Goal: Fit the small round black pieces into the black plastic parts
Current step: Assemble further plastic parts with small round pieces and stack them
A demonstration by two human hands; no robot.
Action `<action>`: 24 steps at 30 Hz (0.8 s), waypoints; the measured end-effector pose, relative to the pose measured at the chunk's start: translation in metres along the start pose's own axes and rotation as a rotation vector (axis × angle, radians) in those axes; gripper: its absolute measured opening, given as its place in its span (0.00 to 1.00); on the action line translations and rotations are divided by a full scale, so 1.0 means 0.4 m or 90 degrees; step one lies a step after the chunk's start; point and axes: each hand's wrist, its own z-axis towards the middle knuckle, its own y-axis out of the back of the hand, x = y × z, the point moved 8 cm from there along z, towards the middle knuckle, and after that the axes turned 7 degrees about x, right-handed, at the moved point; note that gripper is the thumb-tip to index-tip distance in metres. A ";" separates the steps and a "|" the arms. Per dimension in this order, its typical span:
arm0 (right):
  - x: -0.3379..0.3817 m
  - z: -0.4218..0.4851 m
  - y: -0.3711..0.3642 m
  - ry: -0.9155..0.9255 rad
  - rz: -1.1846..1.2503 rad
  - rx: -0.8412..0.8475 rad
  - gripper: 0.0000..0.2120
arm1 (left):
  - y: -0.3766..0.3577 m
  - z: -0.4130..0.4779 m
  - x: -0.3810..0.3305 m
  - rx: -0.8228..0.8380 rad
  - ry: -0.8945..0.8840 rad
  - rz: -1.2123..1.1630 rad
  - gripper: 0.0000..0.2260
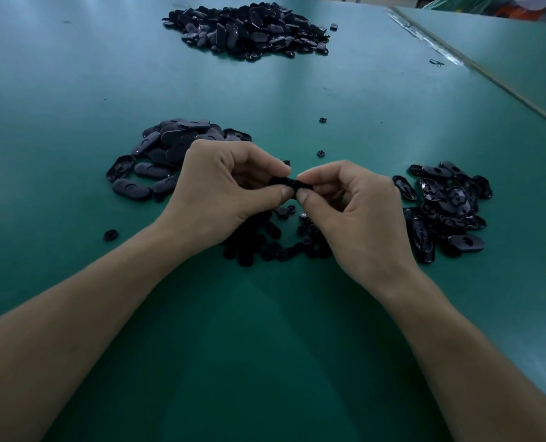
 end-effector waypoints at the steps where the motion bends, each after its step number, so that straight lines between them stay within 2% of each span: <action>1: 0.001 0.000 0.001 0.003 -0.001 0.000 0.10 | 0.000 -0.001 -0.001 -0.002 -0.002 0.004 0.10; 11: 0.010 -0.005 0.000 0.021 -0.036 -0.017 0.09 | 0.004 -0.005 -0.011 -0.045 -0.036 0.050 0.08; 17: 0.014 -0.013 0.030 0.012 -0.237 -0.093 0.09 | 0.080 -0.014 0.004 -0.250 -0.008 0.158 0.05; 24: -0.023 -0.018 0.077 -0.130 -0.488 -0.087 0.14 | 0.091 -0.015 0.010 -0.278 0.032 0.227 0.07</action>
